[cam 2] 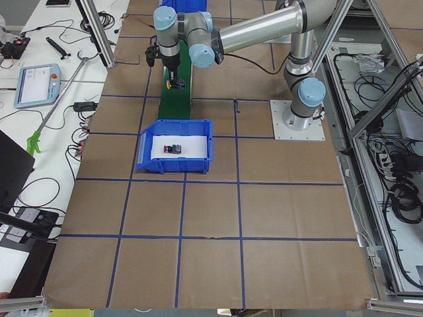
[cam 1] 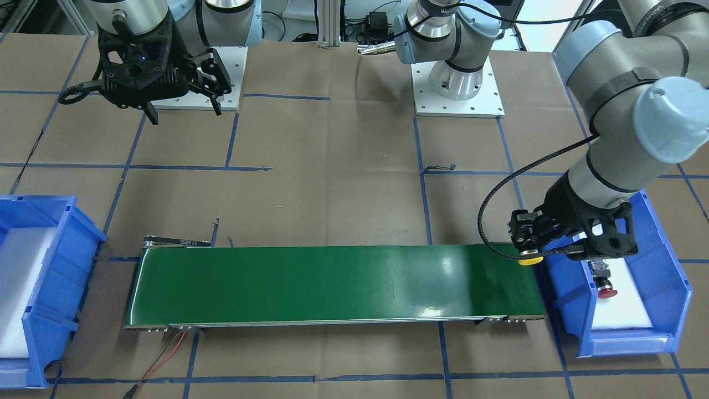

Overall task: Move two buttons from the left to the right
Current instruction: 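Carry the yellow button to the conveyor's near end and set it down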

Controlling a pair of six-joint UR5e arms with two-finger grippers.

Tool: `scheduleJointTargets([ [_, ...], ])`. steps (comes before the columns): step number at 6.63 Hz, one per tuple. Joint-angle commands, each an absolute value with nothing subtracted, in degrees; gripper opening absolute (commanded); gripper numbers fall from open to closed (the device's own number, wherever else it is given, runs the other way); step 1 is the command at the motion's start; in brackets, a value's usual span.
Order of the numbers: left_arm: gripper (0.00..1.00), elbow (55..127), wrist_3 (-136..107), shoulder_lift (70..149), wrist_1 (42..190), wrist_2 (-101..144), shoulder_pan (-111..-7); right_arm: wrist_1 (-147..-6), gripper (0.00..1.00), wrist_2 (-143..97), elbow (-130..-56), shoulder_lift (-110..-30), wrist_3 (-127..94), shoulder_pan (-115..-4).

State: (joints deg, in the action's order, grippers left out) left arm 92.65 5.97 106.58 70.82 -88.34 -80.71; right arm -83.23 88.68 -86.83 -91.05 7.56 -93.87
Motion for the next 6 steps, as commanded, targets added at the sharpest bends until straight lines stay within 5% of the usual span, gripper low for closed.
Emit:
scheduleJointTargets([
  [1,0.00,101.0,6.4,107.7,57.9,-88.7,-81.0,-83.2,1.00,88.7,-86.8,-91.1,7.6,-93.9],
  [5,0.02,102.1,6.6,111.0,51.5,-88.6,-80.8,-83.2,1.00,88.6,-86.8,-91.1,7.6,-93.9],
  [6,0.99,102.0,6.1,110.7,49.5,-88.2,-80.9,-83.3,1.00,88.6,-86.8,-91.1,7.6,-93.9],
])
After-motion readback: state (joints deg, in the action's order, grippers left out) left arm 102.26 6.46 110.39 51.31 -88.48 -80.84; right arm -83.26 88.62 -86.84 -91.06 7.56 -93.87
